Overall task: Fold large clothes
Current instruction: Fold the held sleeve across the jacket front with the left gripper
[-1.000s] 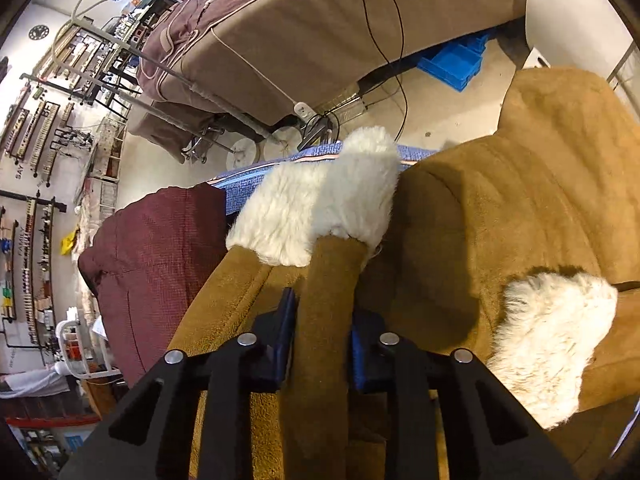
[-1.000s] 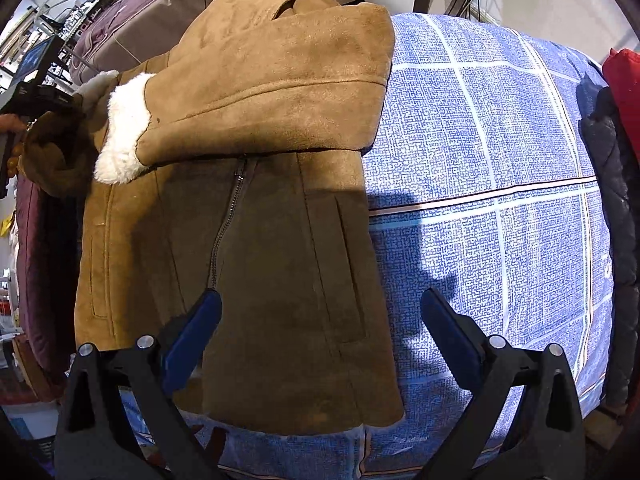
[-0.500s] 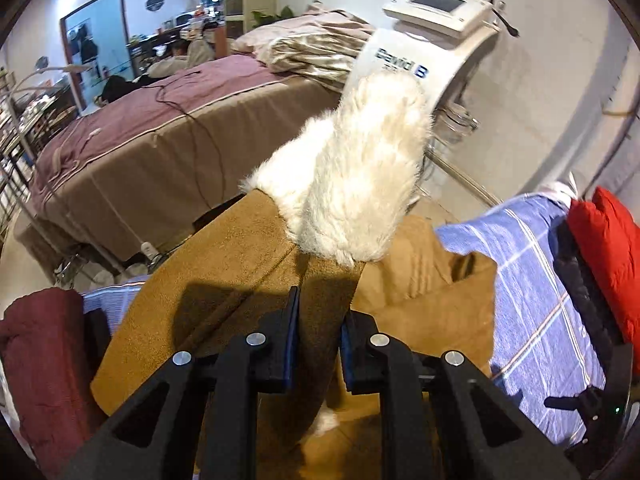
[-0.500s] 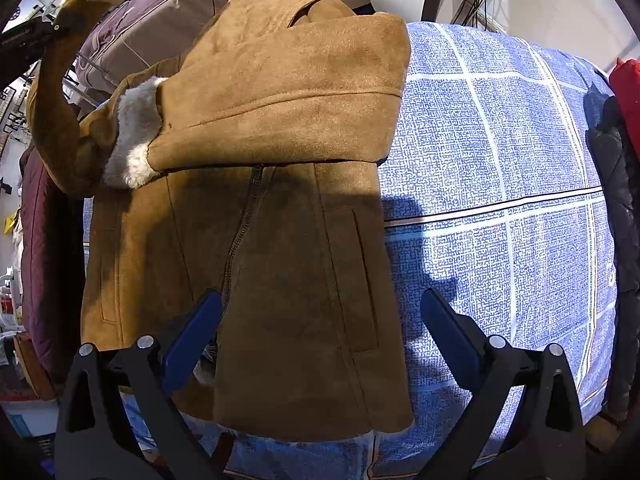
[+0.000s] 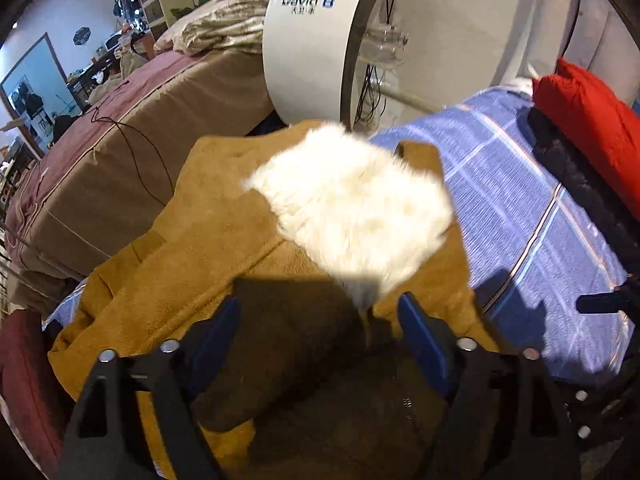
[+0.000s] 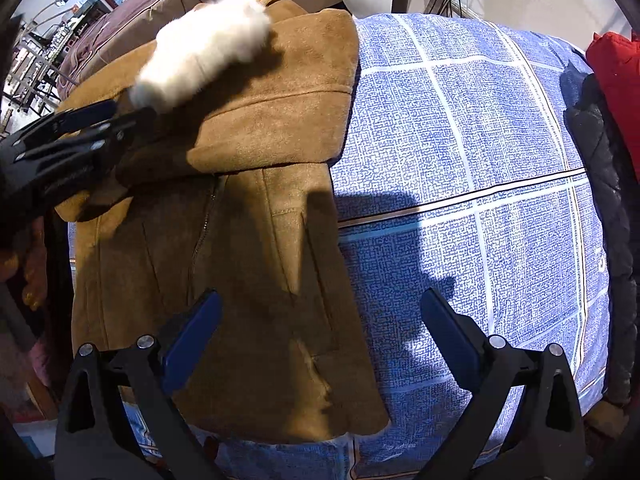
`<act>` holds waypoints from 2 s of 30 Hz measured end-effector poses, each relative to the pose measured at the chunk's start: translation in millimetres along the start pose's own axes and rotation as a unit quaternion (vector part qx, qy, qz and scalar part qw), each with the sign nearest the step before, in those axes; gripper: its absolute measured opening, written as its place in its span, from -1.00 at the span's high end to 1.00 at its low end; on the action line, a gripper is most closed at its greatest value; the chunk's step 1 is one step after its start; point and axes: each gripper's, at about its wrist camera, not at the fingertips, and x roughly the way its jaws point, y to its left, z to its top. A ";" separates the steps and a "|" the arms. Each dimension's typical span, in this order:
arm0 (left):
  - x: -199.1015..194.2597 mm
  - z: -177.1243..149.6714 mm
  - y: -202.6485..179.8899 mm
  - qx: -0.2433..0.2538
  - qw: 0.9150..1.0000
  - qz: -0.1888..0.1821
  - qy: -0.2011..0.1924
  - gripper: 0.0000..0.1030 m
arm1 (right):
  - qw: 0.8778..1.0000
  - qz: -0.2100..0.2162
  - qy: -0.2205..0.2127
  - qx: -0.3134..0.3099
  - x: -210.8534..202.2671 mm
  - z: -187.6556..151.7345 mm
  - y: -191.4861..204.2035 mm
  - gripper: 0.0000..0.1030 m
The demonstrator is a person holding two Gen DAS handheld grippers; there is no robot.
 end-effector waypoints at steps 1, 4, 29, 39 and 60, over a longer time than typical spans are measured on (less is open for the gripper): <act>-11.9 1.1 0.4 -0.003 1.000 -0.006 -0.012 -0.69 | 1.000 0.002 -0.004 0.007 -1.4 3.5 -2.9 -0.91; -38.1 -4.0 6.3 -0.024 0.999 -0.001 -0.033 -0.77 | 0.999 0.021 -0.023 0.029 -9.3 21.3 -10.5 -0.91; -82.8 -136.8 125.5 -0.271 0.956 0.096 0.049 -0.79 | 0.994 0.098 -0.031 0.021 32.3 140.1 57.5 0.61; -40.5 -66.5 141.7 -0.236 0.964 0.117 0.028 -0.79 | 0.995 0.066 -0.079 -0.016 -1.9 94.6 34.0 0.75; 49.5 -35.3 153.0 -0.260 0.947 0.135 0.131 -0.88 | 0.983 -0.001 -0.078 -0.166 6.8 99.8 106.5 -0.20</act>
